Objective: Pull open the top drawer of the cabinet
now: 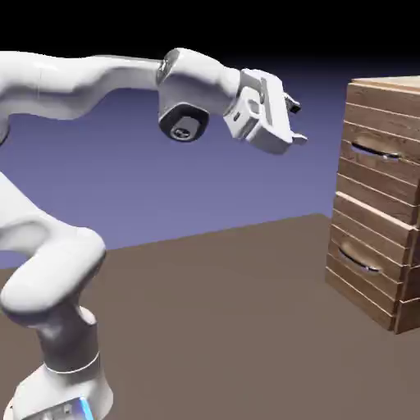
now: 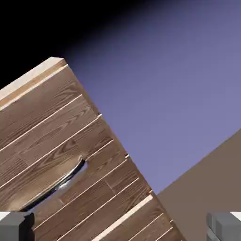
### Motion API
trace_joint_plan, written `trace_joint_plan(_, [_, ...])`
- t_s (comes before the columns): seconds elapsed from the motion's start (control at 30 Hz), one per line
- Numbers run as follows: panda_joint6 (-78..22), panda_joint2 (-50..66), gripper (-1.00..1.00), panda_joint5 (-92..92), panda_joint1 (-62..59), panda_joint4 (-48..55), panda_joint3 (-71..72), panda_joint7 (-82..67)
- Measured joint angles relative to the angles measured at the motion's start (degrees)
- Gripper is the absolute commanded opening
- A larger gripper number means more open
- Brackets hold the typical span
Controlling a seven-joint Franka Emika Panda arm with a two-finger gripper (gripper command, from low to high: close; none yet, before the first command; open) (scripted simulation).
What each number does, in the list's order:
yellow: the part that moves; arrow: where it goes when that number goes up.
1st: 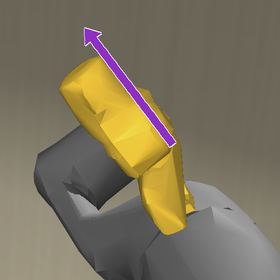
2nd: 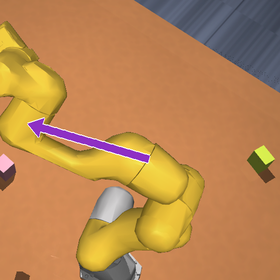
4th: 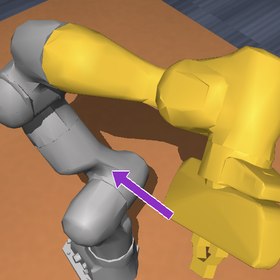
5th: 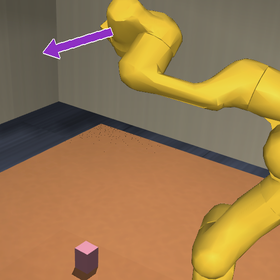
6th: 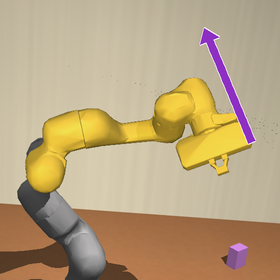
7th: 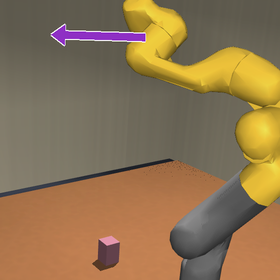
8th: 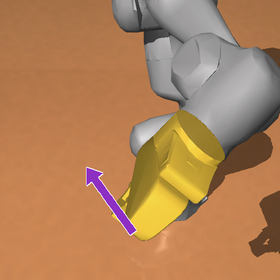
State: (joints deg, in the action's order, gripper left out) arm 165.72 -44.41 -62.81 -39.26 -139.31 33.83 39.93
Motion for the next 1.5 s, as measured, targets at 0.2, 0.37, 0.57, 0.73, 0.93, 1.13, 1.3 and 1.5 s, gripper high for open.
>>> trace_joint_plan(0.2, [-1.97,-2.8,1.0,-14.95,-9.51,5.16,8.05,-0.6])
trace_joint_plan(0.37, [-3.62,-5.13,1.0,-27.41,-17.43,9.47,14.76,-1.1])
trace_joint_plan(0.57, [-5.59,-7.93,1.0,-42.36,-26.94,14.63,22.81,-1.71])
trace_joint_plan(0.73, [-7.23,-10.26,1.0,-54.82,-34.87,18.93,29.52,-2.21])
trace_joint_plan(0.93, [-9.21,-13.06,1.0,-69.77,-44.37,24.1,37.58,-2.81])
trace_joint_plan(1.13, [-11.18,-15.86,1.0,-84.72,-53.88,29.26,45.63,-3.41])
trace_joint_plan(1.3, [-12.82,-18.19,1.0,-97.18,-61.81,33.56,52.34,-3.91])
trace_joint_plan(1.5, [-10.76,-19.48,1.0,-97.46,-69.06,42.18,55.89,-1.88])
